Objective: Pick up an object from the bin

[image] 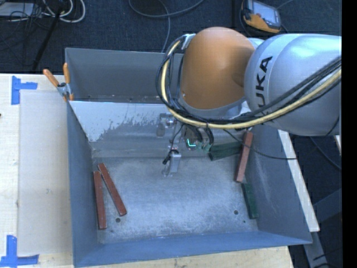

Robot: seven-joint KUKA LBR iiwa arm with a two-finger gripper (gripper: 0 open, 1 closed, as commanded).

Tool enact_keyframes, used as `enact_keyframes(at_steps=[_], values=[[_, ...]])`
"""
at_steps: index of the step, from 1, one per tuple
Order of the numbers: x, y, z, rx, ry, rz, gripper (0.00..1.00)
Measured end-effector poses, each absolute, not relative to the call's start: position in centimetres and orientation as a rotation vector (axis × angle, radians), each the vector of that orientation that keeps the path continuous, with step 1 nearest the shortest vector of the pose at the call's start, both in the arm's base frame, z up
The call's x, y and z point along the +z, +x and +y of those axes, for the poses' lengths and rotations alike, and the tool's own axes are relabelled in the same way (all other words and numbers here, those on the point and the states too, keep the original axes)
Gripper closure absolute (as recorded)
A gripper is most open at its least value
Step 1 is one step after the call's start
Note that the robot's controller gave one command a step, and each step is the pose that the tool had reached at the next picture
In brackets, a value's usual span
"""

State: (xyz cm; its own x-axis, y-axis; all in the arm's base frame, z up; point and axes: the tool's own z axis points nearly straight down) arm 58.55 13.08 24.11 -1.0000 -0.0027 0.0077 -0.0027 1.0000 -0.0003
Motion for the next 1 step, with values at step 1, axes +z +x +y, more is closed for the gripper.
enact_keyframes(at_steps=[1], values=[[17.24, 48.69, 10.92, 0.003, 0.021, -3.129, 0.0]])
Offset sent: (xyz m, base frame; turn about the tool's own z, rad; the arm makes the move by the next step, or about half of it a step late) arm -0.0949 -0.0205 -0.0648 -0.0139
